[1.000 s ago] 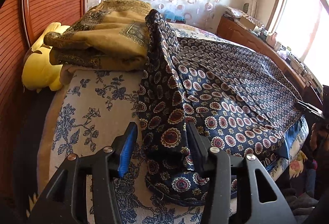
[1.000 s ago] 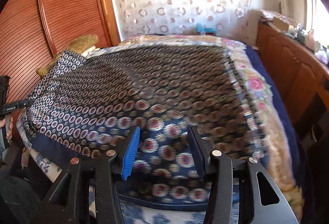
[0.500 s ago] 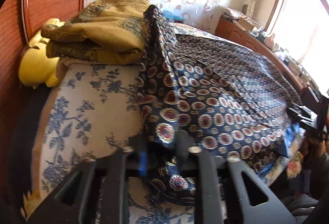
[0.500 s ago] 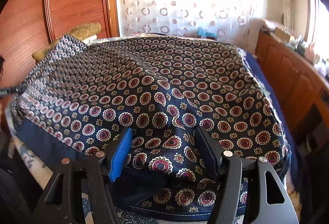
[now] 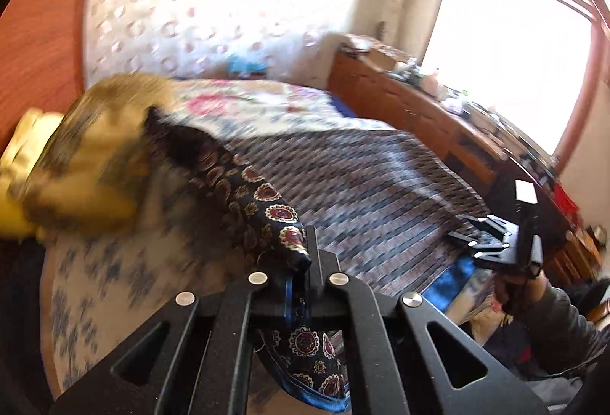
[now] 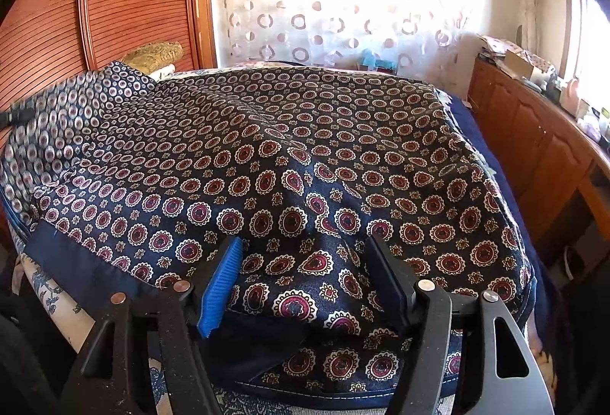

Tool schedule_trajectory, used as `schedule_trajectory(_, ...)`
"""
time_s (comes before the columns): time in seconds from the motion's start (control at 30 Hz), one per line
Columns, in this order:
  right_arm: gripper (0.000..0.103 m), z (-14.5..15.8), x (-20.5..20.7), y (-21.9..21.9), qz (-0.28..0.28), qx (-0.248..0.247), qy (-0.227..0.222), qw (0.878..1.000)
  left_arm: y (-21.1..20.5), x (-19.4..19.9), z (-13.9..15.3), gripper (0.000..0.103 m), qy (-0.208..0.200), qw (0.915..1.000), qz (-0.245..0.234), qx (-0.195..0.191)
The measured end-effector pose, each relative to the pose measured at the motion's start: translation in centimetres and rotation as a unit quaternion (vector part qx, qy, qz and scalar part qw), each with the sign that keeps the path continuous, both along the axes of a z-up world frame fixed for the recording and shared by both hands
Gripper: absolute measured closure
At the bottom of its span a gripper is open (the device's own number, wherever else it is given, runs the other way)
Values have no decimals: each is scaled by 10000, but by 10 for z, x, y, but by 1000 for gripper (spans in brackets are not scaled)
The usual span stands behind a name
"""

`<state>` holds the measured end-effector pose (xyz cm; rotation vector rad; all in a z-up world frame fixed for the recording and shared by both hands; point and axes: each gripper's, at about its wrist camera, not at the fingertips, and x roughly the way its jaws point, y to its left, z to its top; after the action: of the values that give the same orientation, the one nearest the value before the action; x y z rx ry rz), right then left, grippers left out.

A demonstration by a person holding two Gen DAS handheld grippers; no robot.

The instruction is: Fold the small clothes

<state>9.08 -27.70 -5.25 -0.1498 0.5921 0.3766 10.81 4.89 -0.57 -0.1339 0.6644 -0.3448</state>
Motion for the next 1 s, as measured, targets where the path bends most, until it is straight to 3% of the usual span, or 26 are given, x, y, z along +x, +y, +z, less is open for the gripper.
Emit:
schedule_trajectory(0.23,34,16,-8,-29,-203,408,63,9989,-86,41,34,99,-273,9954,-876,286)
schedule_trajectory(0.57,34,34,-44,-82,-421,614,-163,9971,-216,82,57,99,-311,9786,-1971,508)
schedule_trajectory(0.83,34,31,-66,-118,-680,746,-224,9946,-293,102,56,99,-215,9668,-2444,711)
schedule_trajectory(1.0,34,27,-69,-129,-810,830,-165,9931,-318,108,43,98,-130,9647,-2458,939)
